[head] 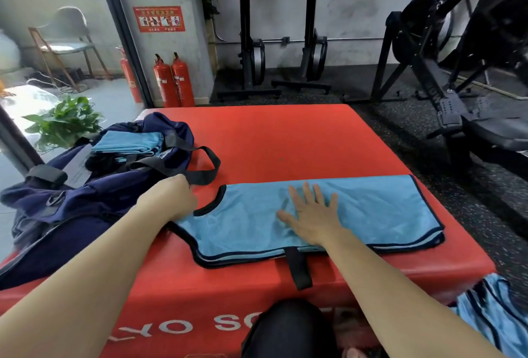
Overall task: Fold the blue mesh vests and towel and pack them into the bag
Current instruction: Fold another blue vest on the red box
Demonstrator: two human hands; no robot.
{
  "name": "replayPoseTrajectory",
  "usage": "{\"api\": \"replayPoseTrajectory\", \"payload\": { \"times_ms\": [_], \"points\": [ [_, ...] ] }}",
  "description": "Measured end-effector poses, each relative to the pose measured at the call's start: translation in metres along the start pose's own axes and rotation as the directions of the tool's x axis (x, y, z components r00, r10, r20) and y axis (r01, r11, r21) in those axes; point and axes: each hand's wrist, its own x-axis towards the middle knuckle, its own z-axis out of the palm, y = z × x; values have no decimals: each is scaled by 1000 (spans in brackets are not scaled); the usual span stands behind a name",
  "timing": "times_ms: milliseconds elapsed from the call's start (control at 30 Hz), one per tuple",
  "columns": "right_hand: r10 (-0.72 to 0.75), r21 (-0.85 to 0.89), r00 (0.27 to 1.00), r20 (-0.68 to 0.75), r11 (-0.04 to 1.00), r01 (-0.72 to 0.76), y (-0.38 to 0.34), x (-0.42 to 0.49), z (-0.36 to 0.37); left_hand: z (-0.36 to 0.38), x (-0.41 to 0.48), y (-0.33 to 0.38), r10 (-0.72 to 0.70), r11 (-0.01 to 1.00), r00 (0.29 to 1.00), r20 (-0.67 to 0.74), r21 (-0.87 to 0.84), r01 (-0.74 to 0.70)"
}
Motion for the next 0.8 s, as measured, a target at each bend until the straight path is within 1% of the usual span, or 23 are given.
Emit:
{"api": "replayPoseTrajectory", "payload": {
  "times_ms": [67,133,200,267,333,400,467,600,633,700,800],
  "points": [
    [-116,-19,993,-19,993,116,-12,-14,4,-1,3,8,-22,992,999,39,-122,26],
    [-233,-53,972,13,971,233,-24,-31,16,2,0,17,-50,976,997,57,-209,61],
    [-231,-18,973,30,973,232,-24,-41,22,9,-8,27,-32,969,998,59,-241,45],
    [-214,41,977,-5,976,214,-21,-45,16,16,-18,39,-38,956,999,33,-291,46],
    [-242,104,966,-88,963,250,-24,-51,5,24,-21,52,-39,925,998,41,-378,52],
    [-269,189,949,-164,936,297,-31,-56,-4,32,-19,67,-22,873,998,62,-485,50],
    [-259,268,948,-185,915,302,-37,-62,-8,40,-22,83,-2,812,995,98,-581,59],
    [-159,340,975,-154,918,204,-39,-65,1,58,-39,101,52,730,972,228,-673,119],
    [-131,371,979,-155,911,181,-40,-64,3,63,-42,101,68,731,970,233,-673,110],
    [-98,402,980,-176,901,162,-44,-62,5,74,-41,92,61,732,980,190,-676,85],
    [-56,385,975,-216,913,137,-53,-57,7,79,-40,77,72,647,981,183,-757,93]
  ]
}}
